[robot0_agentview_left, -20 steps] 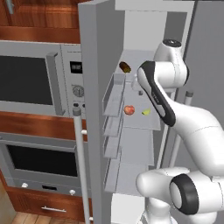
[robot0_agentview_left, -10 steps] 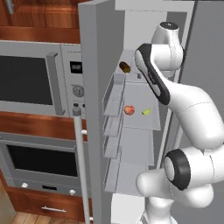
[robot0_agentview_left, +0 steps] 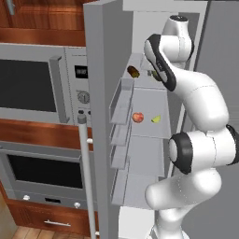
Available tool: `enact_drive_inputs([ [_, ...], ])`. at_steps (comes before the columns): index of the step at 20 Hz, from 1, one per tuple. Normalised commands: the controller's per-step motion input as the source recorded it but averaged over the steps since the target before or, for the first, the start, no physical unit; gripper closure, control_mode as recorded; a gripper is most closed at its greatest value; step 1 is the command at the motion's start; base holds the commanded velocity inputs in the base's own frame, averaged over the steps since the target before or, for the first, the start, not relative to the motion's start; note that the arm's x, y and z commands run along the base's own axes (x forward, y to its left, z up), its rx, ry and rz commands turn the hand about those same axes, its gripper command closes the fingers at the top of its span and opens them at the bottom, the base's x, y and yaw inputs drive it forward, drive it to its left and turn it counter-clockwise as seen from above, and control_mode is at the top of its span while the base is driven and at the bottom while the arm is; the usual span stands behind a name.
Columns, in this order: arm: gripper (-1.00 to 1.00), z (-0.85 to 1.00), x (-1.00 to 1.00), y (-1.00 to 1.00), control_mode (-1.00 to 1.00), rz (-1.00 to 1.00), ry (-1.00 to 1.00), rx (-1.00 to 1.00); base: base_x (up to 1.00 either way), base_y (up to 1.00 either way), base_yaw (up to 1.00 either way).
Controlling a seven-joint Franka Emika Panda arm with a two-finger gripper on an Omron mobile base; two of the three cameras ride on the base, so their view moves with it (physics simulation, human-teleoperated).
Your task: Take the cucumber and sweet potato from the highest rack and move them to the second highest rack where the lemon wedge and peach are located, to maximize freezer space. Close the freezer door after rearranging.
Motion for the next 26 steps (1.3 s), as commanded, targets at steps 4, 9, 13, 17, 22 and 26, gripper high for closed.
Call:
enact_drive_inputs([
  [4, -1.0, -0.24, 0.44, -0.31, -1.0, 0.15, 0.0, 0.0, 0.0, 0.0, 0.0],
  [9, -1.0, -0.24, 0.52, -0.21, -1.0, 0.14, 0.0, 0.0, 0.0, 0.0, 0.0],
  [13, -1.0, -0.17, 0.44, -0.27, -1.0, 0.14, 0.0, 0.0, 0.0, 0.0, 0.0],
  [17, -1.0, -0.29, 0.21, -0.11, -1.0, 0.09, 0.0, 0.0, 0.0, 0.0, 0.0],
  [22, 1.0, -0.43, 0.07, 0.01, -1.0, 0.0, 0.0, -0.12, 0.0, 0.0, 0.0],
  [26, 1.0, -0.35, 0.01, 0.05, -1.0, 0.09, 0.0, 0.0, 0.0, 0.0, 0.0],
])
